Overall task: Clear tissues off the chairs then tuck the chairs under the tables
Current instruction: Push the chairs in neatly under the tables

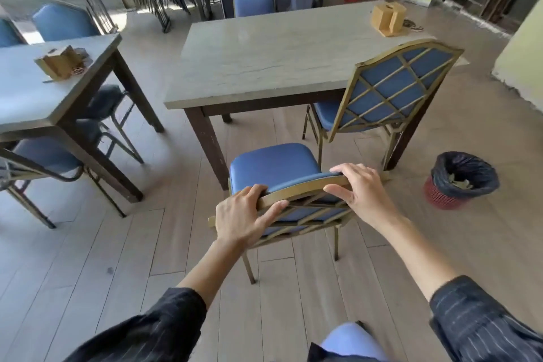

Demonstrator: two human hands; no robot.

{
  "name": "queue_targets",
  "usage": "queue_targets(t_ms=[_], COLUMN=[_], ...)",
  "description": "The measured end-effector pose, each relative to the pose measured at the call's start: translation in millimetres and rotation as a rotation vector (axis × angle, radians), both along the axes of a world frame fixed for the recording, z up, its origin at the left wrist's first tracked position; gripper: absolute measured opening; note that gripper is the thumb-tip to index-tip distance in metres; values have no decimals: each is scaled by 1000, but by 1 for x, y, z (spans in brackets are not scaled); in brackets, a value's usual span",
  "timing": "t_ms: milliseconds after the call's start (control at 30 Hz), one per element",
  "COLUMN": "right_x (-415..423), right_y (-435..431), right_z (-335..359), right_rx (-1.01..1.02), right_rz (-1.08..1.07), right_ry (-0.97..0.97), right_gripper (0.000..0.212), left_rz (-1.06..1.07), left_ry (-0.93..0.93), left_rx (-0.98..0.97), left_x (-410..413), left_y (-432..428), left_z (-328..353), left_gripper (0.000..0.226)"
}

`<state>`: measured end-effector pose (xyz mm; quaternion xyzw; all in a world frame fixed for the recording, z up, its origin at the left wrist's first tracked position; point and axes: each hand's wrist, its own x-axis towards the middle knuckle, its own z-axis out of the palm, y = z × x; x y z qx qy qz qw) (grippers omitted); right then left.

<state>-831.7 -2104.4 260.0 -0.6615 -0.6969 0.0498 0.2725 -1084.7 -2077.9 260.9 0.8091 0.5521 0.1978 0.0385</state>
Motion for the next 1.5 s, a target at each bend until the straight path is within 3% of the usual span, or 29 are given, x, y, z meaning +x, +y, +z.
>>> queue_targets(t_ms=[433,900,1067,1267,1433,1500], right_x=[-20,-17,-11,5,21,24], right_y=[29,172,236,302,345,361], right_z=[-5,9,6,9,24,24], right_rx=[59,-62,-80,-156,-331,-341], right_rz=[-55,-75,-68,-40,-92,-75], right_ry=[-7,2,0,84,386,359], right_gripper=[87,100,93,87,54,50], left_rz=[-73,-127,-96,-34,84,95], left_ry=[28,-35,-64,-96,-95,-93], left_rx=[9,16,5,-127,-146,-140], left_x=[-22,-15,-11,4,25,29], left_y=[38,193,262,329,374,390], left_z=[-3,-1,-5,-2,-3,-3], left_gripper=[74,67,72,61,53,47])
